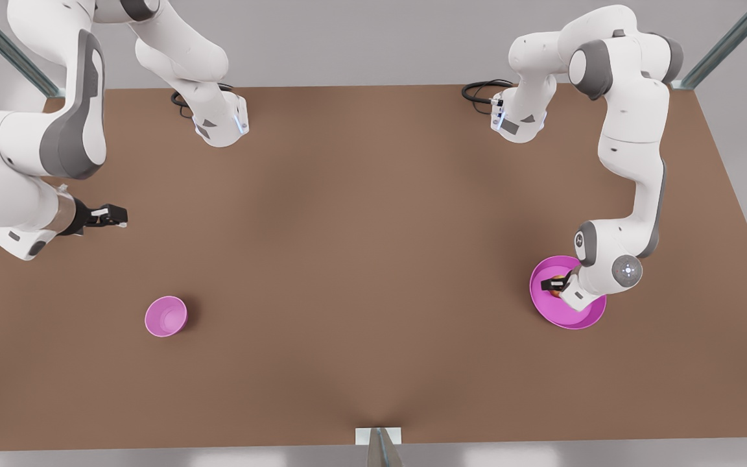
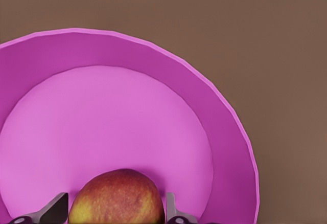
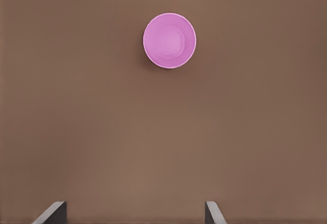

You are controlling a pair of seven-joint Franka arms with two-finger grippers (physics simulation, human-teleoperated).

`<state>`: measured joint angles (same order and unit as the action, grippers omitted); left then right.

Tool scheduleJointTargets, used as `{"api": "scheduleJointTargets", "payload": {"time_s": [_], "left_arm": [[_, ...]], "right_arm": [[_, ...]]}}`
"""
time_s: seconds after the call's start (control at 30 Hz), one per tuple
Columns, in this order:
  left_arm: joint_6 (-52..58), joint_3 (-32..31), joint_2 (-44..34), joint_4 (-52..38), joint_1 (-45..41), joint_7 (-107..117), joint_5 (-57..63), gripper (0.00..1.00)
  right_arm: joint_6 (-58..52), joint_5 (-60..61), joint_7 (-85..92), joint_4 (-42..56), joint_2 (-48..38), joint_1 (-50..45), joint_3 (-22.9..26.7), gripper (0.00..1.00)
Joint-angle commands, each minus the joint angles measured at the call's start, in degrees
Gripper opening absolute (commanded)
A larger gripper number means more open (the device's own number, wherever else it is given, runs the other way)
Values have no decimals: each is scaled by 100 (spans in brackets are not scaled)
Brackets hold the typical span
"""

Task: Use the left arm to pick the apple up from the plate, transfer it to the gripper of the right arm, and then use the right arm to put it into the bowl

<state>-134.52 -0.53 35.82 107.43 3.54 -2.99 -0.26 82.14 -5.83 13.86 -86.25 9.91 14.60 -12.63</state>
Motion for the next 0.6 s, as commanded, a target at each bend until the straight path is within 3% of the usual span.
{"api": "scheduleJointTargets", "payload": {"time_s": [0.0,0.57], "left_arm": [[-48,0,4,-2,7,-9,9,94],[224,0,-13,24,-2,26,0,85]], "right_arm": [[-23,3,91,3,11,-1,-3,100],[-76,3,91,3,55,-18,-12,100]]}}
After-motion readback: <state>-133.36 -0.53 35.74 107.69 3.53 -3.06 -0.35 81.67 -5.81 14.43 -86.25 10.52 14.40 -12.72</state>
